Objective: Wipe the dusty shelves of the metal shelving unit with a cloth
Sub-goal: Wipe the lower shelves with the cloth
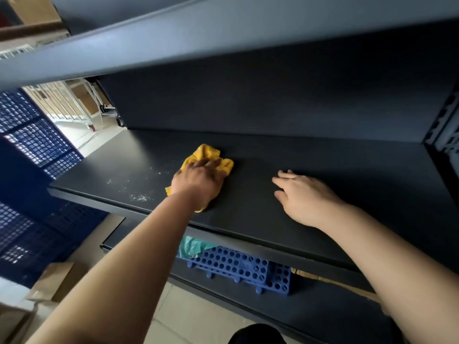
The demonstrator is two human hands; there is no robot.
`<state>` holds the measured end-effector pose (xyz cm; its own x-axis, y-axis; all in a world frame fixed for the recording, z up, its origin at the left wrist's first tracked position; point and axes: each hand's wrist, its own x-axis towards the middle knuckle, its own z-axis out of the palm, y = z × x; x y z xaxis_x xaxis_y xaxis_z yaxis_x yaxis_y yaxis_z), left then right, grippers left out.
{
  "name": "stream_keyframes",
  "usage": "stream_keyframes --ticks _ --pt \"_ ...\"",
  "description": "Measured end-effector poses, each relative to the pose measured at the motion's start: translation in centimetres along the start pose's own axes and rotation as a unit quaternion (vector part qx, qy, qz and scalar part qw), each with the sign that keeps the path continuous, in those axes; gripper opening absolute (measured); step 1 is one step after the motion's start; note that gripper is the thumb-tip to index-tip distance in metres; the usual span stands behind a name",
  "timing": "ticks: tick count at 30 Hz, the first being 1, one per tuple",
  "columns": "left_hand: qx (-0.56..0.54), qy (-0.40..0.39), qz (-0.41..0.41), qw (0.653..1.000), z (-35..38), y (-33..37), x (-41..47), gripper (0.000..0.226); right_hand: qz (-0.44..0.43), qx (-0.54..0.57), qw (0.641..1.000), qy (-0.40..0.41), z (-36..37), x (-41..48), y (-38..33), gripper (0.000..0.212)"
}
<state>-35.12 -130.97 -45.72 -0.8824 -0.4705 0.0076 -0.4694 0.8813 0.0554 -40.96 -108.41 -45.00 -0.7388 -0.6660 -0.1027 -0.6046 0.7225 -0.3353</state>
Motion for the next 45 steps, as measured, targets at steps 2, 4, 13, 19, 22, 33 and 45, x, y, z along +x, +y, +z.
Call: stream_keyframes --ticks 2,4,13,19,22,33,45 --pt "-0.003 0.006 -0.033 0.999 0.1 -1.5 0.4 0.058 -0.006 0.0 1.0 0.003 0.2 -0.1 0.2 0.044" --pt "-0.009 0.017 -0.048 0.999 0.3 -1.9 0.4 0.056 -0.008 -0.003 1.0 0.011 0.5 -0.2 0.3 0.045" --pt "0.007 0.016 0.056 0.998 0.5 2.2 -3.4 0.052 -0.025 0.024 0.999 0.022 0.4 -0.7 1.0 0.047" --pt "-0.016 0.02 0.161 0.987 0.6 8.8 -2.0 0.045 -0.017 0.071 0.996 0.042 -1.0 -0.8 2.9 0.033" --pt "-0.038 0.025 0.16 0.986 1.1 10.5 0.4 0.043 -0.001 0.081 0.994 0.071 -1.5 -0.9 3.9 0.032" --pt "-0.022 0.003 -0.001 1.0 0.8 4.7 4.3 0.044 -0.046 0.003 0.997 0.059 -0.4 1.1 -2.0 0.036" --pt "-0.035 0.023 -0.113 0.993 0.3 -8.7 0.8 0.047 -0.092 0.0 0.996 0.006 2.3 2.1 -7.1 0.041"
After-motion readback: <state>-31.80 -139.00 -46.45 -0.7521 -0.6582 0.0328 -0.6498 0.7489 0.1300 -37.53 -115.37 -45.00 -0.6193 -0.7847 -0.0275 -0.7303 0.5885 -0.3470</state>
